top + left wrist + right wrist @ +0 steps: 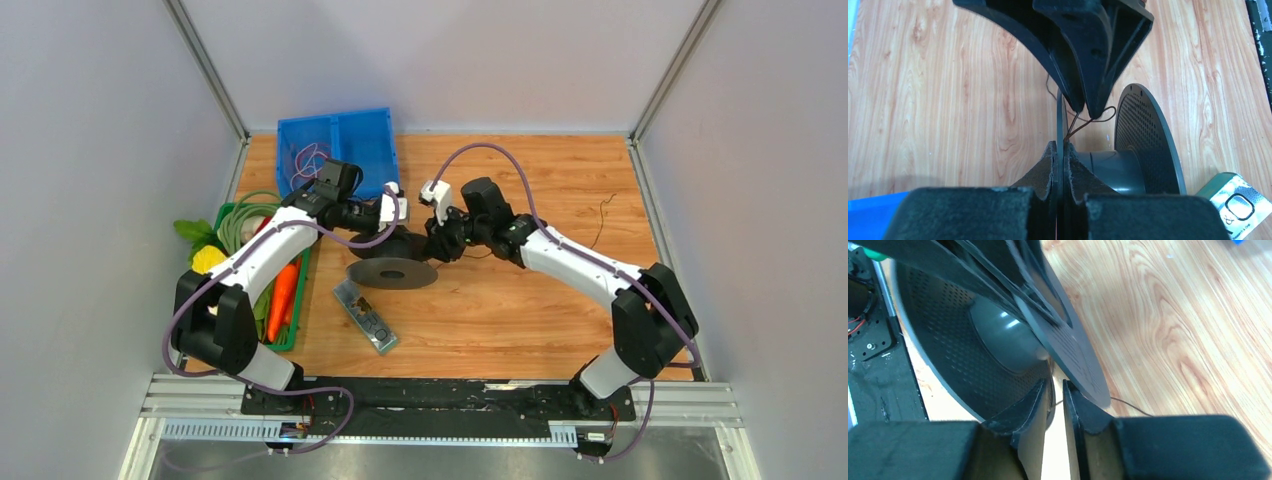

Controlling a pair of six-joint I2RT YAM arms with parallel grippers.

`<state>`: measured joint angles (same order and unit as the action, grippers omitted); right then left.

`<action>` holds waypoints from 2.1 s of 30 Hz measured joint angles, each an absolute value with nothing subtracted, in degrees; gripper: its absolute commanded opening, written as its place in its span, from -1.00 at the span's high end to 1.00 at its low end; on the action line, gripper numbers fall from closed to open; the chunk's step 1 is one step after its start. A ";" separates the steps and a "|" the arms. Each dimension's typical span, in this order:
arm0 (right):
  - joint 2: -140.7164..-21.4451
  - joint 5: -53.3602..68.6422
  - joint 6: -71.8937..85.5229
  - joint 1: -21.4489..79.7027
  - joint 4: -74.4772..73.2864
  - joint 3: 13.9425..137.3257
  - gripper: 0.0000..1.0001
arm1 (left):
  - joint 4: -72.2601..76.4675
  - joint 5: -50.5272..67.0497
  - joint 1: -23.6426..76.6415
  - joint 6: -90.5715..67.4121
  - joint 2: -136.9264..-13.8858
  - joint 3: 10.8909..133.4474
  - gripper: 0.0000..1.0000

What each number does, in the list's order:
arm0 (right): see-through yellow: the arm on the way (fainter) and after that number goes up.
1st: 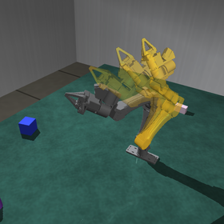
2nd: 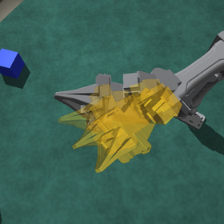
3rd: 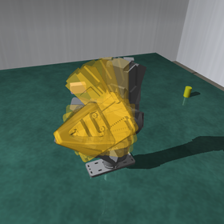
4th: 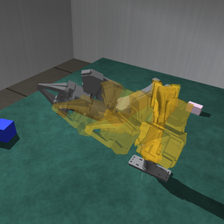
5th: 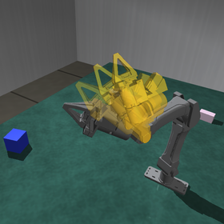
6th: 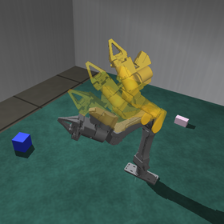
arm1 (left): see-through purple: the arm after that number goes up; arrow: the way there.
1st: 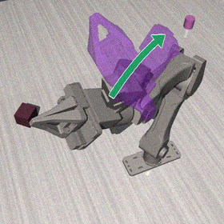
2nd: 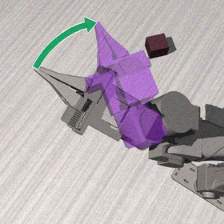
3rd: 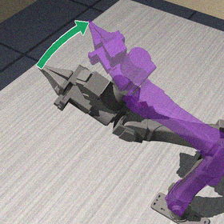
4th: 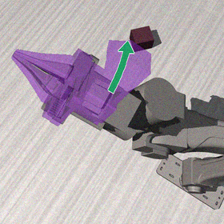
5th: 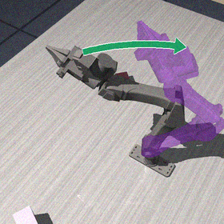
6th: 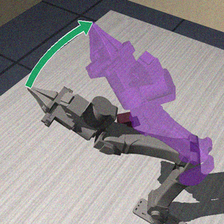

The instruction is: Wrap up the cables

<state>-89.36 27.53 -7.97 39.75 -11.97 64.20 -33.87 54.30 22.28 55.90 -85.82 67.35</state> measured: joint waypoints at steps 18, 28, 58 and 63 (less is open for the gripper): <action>-76.64 23.81 -10.59 29.06 -11.20 57.01 -1.00 | -37.15 54.78 22.04 54.78 -80.49 68.01 1.00; -70.43 36.45 -19.33 24.47 -5.15 44.45 -1.00 | -40.73 57.71 22.04 54.72 -73.89 72.82 1.00; -86.54 44.31 -17.98 35.55 32.58 38.87 0.19 | -38.26 59.05 20.99 44.29 -71.33 77.43 1.00; -86.59 44.29 -18.79 35.55 32.67 38.15 0.68 | -36.25 59.44 19.92 41.63 -71.22 77.45 1.00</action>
<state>-86.59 44.29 -18.79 35.55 32.67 38.15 -36.25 59.44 19.92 41.63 -71.22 77.45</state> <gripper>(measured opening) 0.293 0.030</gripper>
